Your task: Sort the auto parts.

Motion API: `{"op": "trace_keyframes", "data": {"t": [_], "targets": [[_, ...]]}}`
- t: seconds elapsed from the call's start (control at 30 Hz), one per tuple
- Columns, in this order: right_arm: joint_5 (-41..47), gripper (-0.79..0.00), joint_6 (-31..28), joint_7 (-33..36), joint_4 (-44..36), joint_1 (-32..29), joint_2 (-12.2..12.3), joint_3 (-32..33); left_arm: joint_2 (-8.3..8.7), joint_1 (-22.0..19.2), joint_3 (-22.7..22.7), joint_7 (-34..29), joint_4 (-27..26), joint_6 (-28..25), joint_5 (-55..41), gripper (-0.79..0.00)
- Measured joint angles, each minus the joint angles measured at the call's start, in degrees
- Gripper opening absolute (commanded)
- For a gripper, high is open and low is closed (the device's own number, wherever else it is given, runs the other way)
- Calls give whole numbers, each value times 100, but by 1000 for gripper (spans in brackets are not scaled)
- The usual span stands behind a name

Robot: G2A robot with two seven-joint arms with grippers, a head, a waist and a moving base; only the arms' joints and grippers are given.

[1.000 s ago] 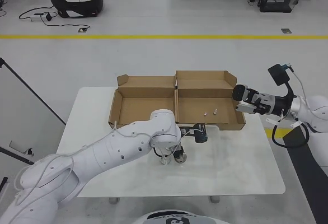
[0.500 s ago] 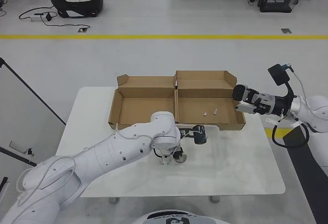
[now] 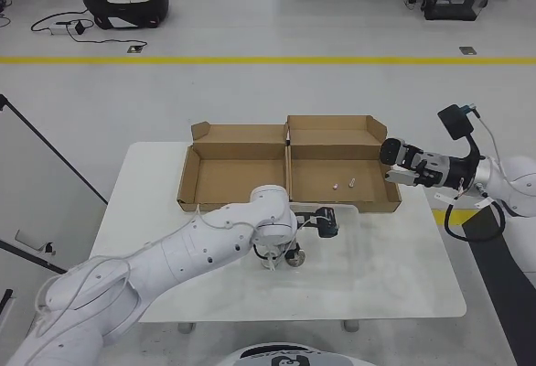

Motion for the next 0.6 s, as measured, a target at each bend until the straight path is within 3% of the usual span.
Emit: {"op": "trace_keyframes", "data": {"t": [0.23, 0.6], "targets": [[0, 0, 0, 0, 0, 0, 0, 0, -78, 33, 25, -73, 109, -5, -54, -308], [0, 0, 0, 0, 0, 0, 0, 0, -139, 119, 41, -193, 154, -30, -58, -397]]}}
